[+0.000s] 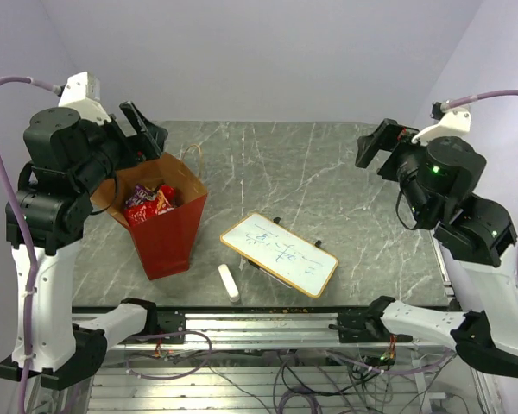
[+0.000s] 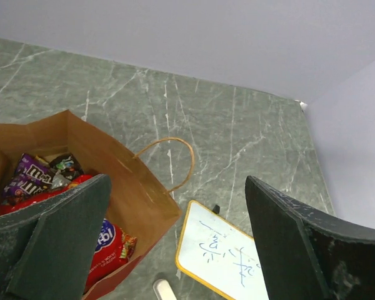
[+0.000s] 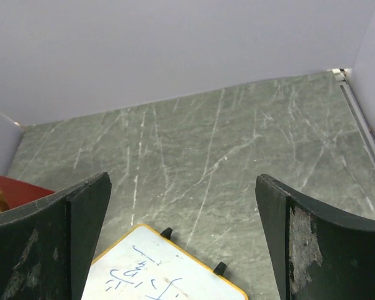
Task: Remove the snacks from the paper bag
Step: Adjust the paper bag at the center of the board.
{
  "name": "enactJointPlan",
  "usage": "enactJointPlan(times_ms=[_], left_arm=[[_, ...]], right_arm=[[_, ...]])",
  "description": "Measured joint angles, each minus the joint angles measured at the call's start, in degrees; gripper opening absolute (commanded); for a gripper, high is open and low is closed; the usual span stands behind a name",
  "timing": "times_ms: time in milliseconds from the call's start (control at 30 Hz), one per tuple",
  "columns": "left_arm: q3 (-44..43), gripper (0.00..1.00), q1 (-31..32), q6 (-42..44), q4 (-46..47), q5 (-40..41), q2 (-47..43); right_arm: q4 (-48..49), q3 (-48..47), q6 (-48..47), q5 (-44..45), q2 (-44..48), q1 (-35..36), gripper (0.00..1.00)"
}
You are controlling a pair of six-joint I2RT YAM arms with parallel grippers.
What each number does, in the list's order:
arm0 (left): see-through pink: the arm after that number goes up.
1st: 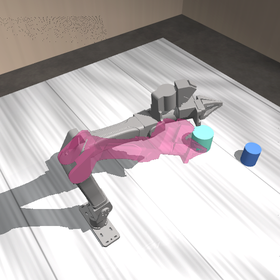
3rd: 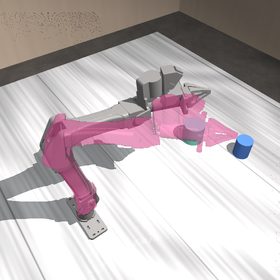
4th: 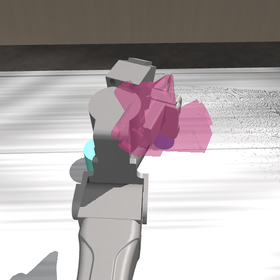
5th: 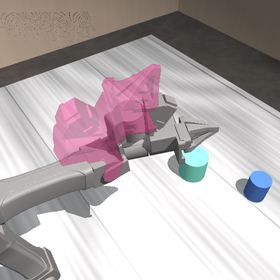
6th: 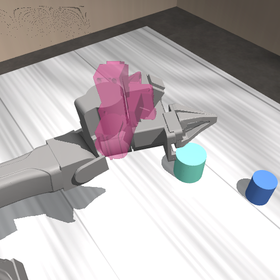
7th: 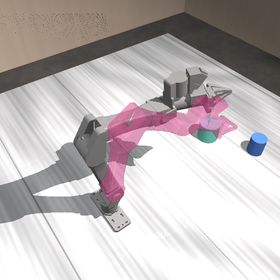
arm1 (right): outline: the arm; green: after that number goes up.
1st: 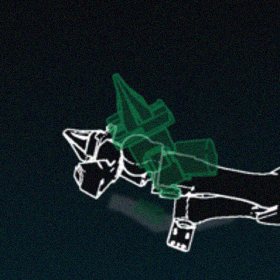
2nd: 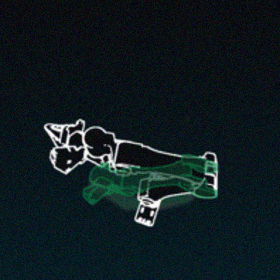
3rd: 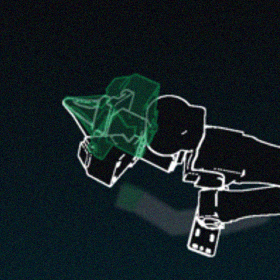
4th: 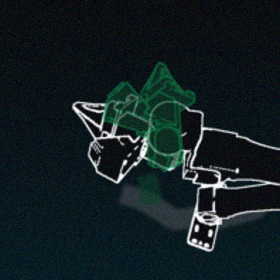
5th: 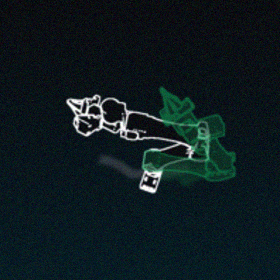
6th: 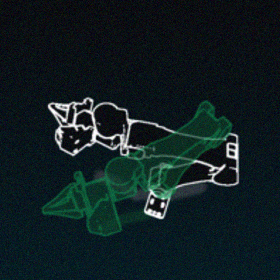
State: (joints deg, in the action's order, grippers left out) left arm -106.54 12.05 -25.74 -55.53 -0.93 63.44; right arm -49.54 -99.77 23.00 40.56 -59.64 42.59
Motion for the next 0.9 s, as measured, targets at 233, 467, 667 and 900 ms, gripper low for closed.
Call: enactJointPlan(times_ms=[233,467,667,900], left_arm=[[2.7,0.99,-0.7,1.1,0.3,3.6,-3.1],[5.2,1.00,-1.3,1.6,1.5,7.4,-7.7],[6.1,0.99,-1.8,1.6,2.2,10.0,-11.4],[5.7,0.98,-2.1,1.5,2.1,10.3,-12.8]], right_arm=[[-0.1,0.9,0.8,-4.3,-3.5,-6.9,1.00],[1.9,6.4,3.3,-10.6,-4.8,-12.9,1.00],[6.1,12.3,6.9,-17.8,-4.9,-15.9,1.00],[14.2,13.7,11.5,-31.3,-9.9,-17.3,1.00]])
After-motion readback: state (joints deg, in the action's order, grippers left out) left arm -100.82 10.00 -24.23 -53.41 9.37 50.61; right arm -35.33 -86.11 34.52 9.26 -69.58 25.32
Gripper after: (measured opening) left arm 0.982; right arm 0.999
